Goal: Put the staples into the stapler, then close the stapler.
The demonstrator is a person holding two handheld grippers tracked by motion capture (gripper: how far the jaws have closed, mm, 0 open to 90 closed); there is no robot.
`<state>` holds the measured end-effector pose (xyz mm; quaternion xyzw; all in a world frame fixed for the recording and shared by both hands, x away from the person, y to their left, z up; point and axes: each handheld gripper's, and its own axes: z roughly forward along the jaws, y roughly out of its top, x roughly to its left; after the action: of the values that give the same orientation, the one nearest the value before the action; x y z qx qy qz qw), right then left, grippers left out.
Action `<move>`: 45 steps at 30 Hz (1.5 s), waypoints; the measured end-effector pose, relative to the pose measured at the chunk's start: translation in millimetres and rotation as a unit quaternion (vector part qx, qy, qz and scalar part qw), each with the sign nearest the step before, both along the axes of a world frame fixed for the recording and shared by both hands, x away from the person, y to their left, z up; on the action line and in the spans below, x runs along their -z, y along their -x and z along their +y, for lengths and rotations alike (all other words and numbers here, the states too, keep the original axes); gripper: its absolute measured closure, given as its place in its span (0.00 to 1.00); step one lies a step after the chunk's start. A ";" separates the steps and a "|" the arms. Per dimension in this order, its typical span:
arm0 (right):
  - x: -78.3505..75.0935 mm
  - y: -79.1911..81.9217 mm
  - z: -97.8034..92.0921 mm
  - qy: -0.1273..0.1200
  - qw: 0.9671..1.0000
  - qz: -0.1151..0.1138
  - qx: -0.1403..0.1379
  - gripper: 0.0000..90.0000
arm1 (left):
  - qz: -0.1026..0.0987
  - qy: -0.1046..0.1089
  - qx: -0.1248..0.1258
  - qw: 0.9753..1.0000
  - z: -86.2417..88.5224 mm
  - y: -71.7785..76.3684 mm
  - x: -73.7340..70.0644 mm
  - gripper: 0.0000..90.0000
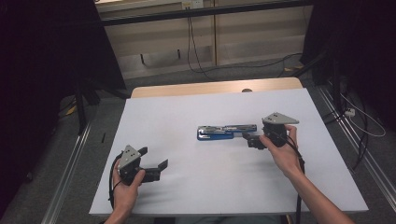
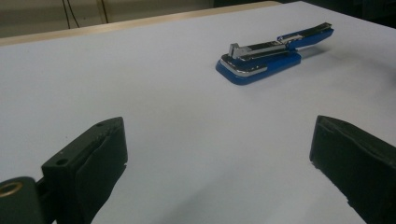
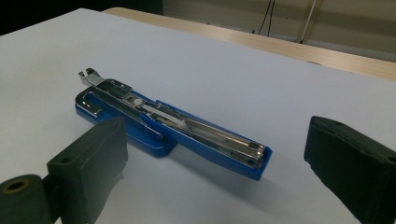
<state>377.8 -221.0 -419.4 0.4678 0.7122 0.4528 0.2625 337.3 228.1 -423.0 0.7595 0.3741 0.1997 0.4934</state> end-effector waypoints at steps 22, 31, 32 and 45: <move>12.2 31.9 -20.8 -0.005 0.999 -0.026 0.025 0.06 | -0.002 -0.008 0.002 1.000 -2.8 -1.8 0.6 0.05; 13.2 30.9 -24.0 0.005 0.999 -0.024 0.029 0.04 | 0.017 -0.012 0.011 1.000 -5.6 -7.7 4.7 0.05; 13.4 31.7 -24.3 0.010 0.999 -0.023 0.030 0.04 | 0.015 -0.013 0.013 1.000 -6.7 -8.4 5.1 0.05; 23.4 28.7 -33.5 0.030 0.999 -0.014 0.026 0.10 | 0.010 -0.012 0.014 1.000 -10.5 -8.0 4.7 0.05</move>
<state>349.1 -254.5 -442.8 0.4717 0.7096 0.4303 0.2981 345.3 217.6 -427.7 0.7726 0.3657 0.1891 0.4832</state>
